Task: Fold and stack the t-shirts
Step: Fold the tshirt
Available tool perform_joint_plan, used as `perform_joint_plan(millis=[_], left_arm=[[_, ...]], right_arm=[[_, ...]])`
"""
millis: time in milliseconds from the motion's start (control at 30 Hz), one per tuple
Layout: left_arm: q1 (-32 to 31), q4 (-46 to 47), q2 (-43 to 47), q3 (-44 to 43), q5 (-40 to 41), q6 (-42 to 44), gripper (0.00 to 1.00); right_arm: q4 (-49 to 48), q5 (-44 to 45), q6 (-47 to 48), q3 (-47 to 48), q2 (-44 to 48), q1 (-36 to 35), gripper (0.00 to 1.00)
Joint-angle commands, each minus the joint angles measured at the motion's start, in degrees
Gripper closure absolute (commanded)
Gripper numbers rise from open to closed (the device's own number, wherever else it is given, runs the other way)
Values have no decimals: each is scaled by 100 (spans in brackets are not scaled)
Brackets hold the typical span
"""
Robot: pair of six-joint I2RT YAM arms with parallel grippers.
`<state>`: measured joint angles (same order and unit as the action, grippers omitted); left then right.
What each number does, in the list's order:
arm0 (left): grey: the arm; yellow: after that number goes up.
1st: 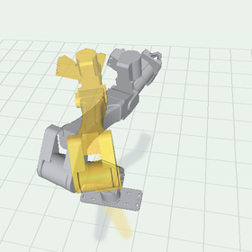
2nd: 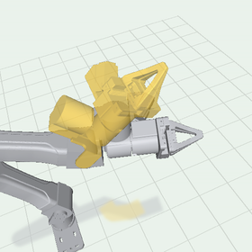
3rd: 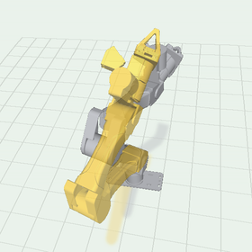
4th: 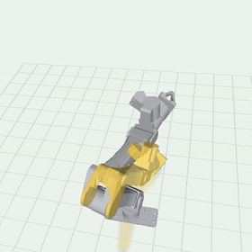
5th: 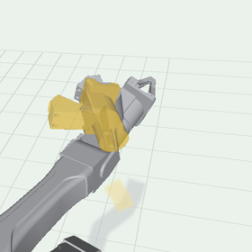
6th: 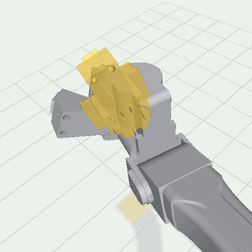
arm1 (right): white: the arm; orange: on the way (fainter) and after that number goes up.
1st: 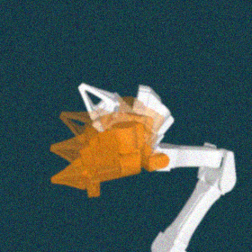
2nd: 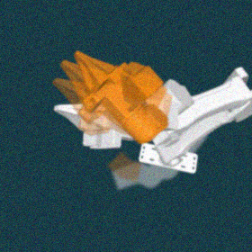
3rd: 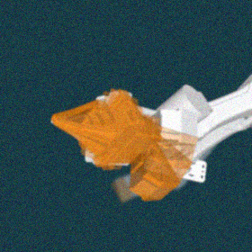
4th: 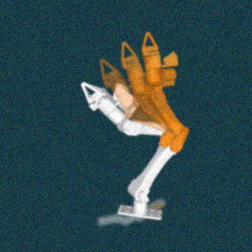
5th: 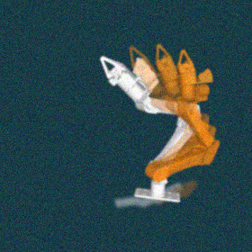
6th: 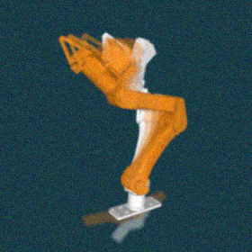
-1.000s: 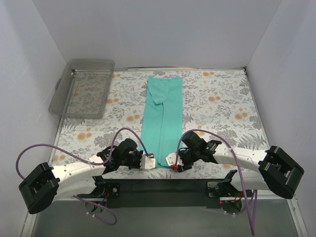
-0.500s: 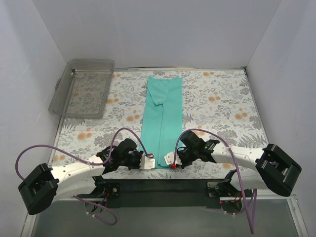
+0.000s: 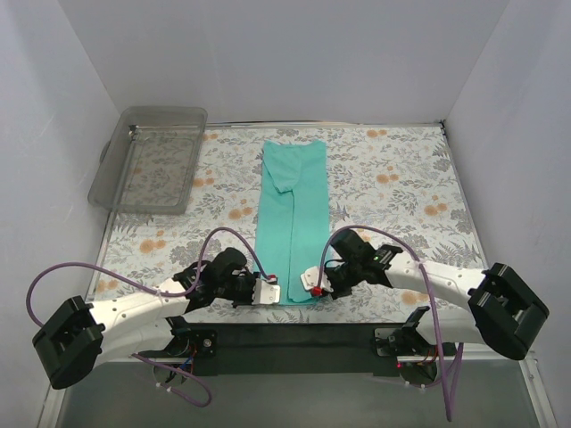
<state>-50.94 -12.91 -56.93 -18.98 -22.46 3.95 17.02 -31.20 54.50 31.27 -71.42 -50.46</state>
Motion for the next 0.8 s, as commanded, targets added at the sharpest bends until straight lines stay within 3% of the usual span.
perform_joint_plan(millis=[0,333,767], left_arm=[[145,-168,77,-308,-434,-34,100],[576,-335,-590,-1107,-1234,229,100],[1824,-459,-2022,-2504,-1955,889,100]], right_arm=[[662,-772,289,371,233,378,99],[1339,-1625,605,862,146,1300,99],[1770,-2224,843,1979,-819,2602,99]])
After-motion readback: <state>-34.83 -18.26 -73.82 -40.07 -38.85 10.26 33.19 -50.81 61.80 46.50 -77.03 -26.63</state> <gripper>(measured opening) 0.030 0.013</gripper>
